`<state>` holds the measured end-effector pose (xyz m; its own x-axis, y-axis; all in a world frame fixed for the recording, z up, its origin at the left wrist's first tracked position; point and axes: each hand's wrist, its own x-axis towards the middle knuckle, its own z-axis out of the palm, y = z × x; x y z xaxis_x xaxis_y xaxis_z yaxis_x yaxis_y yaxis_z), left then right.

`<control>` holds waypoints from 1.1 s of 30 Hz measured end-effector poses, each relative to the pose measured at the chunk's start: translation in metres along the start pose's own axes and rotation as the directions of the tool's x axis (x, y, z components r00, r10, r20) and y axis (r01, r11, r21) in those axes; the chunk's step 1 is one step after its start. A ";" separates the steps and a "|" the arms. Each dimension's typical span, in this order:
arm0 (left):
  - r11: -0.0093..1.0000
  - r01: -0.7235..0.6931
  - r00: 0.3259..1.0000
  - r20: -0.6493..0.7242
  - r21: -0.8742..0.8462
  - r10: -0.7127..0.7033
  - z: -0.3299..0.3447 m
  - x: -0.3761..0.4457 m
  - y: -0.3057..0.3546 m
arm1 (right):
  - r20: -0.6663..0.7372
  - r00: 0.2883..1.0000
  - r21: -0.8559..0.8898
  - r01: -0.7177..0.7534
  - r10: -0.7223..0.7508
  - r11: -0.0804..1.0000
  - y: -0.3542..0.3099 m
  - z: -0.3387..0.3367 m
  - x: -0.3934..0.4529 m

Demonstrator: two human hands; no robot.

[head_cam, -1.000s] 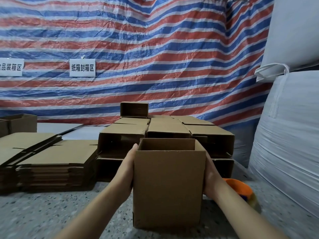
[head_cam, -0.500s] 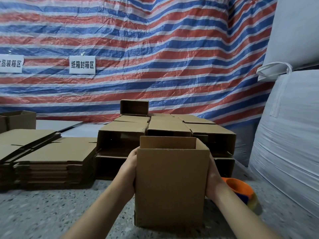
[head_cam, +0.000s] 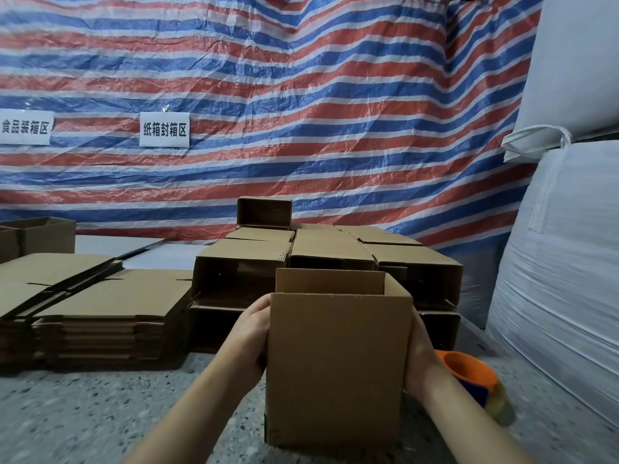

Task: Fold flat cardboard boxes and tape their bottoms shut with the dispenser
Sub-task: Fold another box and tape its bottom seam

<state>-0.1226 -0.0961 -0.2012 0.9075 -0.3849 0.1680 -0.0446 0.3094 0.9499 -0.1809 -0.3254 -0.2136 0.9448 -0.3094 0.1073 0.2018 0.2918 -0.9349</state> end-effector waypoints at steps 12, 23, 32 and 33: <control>0.968 -0.104 0.995 0.028 0.228 0.100 -0.003 -0.003 -0.001 | 0.211 0.978 -0.146 0.026 0.006 0.989 -0.005 -0.006 -0.002; 0.909 -0.184 0.975 0.190 0.374 0.119 -0.016 -0.007 0.008 | 0.140 0.990 -0.115 -0.018 0.034 0.993 -0.003 -0.007 0.004; 0.936 -0.134 0.991 0.029 0.326 0.132 -0.002 -0.003 -0.001 | 0.155 0.986 -0.089 -0.044 0.057 0.995 -0.002 -0.008 0.001; 0.935 -0.127 0.992 0.019 0.332 0.128 -0.002 -0.003 -0.001 | 0.178 0.983 -0.102 -0.029 0.046 0.994 -0.003 -0.009 0.000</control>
<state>-0.1240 -0.0938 -0.2035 0.8861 -0.3592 0.2928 -0.2952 0.0495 0.9541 -0.1835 -0.3341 -0.2136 0.9840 -0.1298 0.1221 0.1474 0.2070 -0.9672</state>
